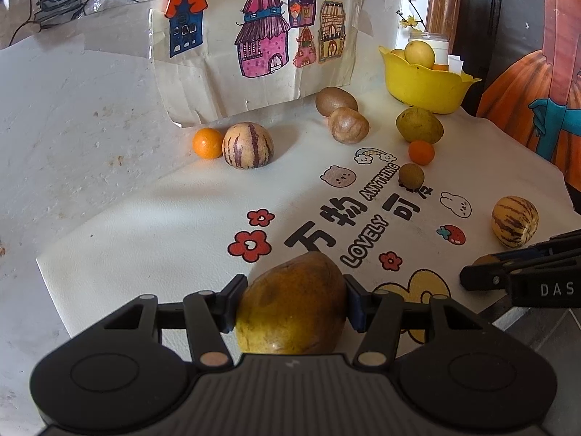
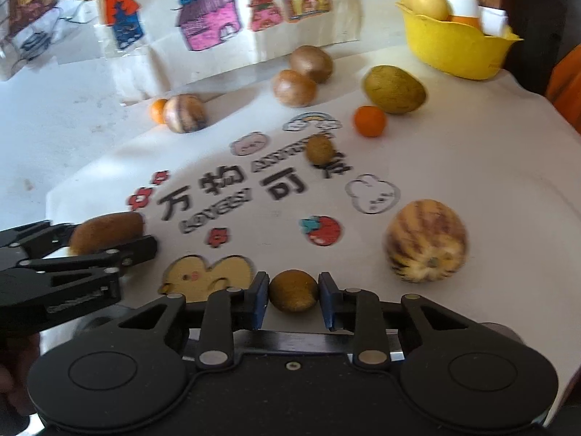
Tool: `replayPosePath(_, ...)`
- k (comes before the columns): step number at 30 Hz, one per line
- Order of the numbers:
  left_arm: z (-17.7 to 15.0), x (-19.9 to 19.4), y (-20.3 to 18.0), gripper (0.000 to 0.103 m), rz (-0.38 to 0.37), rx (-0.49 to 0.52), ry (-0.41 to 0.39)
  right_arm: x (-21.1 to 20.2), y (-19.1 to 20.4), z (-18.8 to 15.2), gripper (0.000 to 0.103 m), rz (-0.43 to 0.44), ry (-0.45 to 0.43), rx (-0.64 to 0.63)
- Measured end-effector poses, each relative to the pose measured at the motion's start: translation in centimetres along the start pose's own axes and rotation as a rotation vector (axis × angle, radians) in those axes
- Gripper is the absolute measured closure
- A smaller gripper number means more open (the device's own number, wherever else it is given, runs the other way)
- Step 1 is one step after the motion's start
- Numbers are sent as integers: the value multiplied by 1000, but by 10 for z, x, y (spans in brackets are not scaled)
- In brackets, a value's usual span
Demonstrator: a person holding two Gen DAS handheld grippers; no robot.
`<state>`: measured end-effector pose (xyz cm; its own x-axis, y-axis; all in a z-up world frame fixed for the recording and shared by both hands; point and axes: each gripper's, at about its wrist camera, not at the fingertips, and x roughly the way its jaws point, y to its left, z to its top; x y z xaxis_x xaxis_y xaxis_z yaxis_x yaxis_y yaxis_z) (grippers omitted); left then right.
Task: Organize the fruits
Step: 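Lift and carry the mango and kiwi in both grippers toward the metal tray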
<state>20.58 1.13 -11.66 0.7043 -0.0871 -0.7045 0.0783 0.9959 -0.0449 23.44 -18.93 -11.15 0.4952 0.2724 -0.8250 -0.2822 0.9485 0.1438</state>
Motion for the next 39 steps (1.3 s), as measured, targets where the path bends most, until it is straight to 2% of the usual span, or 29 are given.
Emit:
replayPosePath(9,3,-8,1,44,7,-5,-20,-16,15,4,72,48,-37,-25)
replayPosePath(16,9,-30,-4,44,10,1,-62,-50,18,7,72,57,-100,-30)
replayPosePath(25,13,-84,-23,44,3,22,-143,-119,27,-2,72,63,-212,-39)
replayPosePath(39,-4,-173,-56,44,3,68,-247,-220,40,-49,72,91,-361,-36)
